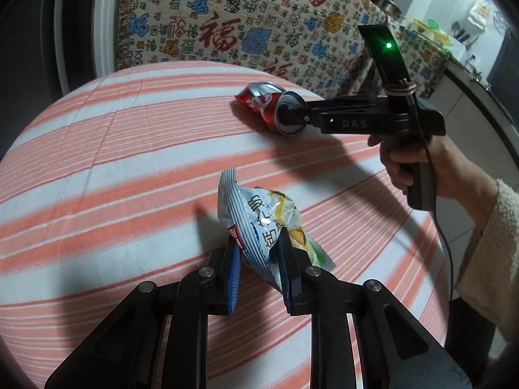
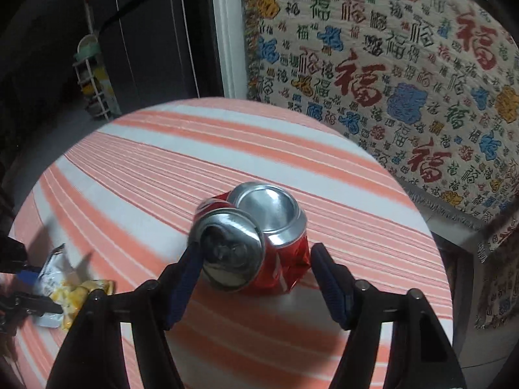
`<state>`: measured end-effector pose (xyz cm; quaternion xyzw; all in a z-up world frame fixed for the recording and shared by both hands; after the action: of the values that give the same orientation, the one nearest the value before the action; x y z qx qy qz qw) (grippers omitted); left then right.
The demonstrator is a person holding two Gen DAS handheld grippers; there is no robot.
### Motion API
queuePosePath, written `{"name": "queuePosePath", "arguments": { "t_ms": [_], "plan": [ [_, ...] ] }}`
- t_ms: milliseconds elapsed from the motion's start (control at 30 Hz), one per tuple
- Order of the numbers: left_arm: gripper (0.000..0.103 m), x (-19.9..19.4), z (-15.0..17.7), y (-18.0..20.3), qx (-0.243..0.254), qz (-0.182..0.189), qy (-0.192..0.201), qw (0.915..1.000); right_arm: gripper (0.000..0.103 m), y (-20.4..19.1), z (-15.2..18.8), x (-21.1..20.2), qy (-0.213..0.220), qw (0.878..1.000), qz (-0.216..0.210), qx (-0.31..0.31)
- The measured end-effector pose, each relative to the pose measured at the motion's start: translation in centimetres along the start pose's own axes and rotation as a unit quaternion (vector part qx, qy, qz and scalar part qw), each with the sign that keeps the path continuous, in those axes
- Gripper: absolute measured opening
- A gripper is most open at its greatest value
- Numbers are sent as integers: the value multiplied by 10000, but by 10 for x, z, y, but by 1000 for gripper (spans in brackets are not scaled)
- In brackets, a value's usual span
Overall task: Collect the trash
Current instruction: 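Grasp the white snack wrapper with the left tool while the right tool grasps the red can, then lift the snack wrapper and red can and carry both over the wastebasket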
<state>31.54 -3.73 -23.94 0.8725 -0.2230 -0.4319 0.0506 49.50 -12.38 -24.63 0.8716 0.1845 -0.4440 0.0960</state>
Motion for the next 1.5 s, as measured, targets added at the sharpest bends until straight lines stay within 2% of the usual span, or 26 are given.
{"name": "queuePosePath", "arguments": {
  "t_ms": [67, 200, 433, 667, 933, 1133, 1300, 1467, 1500],
  "plan": [
    [20, -1, 0, -2, -53, -8, 20, 10000, 46, -1, 1, 0, -74, 9997, -190, 94],
    [20, -2, -1, -2, -100, -44, 56, 9999, 45, -14, 11, -13, -160, 9998, -3, -88],
    [20, -2, 1, 14, -51, 3, 92, 9999, 45, -21, 43, -68, 38, 9991, 77, 414],
    [20, -2, 5, 55, 128, 102, 148, 9998, 45, -10, 103, -129, 224, 9940, 265, 1036],
    [20, 5, 20, 105, 488, 8, 1, 9988, 44, -2, 154, -167, 245, 9877, 457, 1472],
    [20, 3, 27, 137, 634, 64, 7, 9980, 44, 5, 179, -183, 281, 9826, 504, 1768],
    [20, 5, 35, 147, 718, -13, -74, 9974, 44, 10, 190, -191, 284, 9797, 519, 1914],
    [20, 4, 47, 132, 564, -116, -128, 9983, 47, -10, 201, -169, -204, 9874, 385, 1519],
    [20, 3, 48, 128, 520, -117, -131, 9985, 49, -14, 201, -170, -166, 9888, 420, 1420]
  ]
}}
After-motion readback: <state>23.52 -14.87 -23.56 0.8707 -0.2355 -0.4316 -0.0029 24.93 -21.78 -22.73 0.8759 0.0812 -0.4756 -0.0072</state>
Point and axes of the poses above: each gripper's, at about its wrist camera, not at the fingertips, and x roughly the way its jaws point, y to its right, z to its underside, the point moved 8 cm from there along x, roughly the way its jaws point, and after that the axes turned 1 degree about y, right-handed, at the moved point
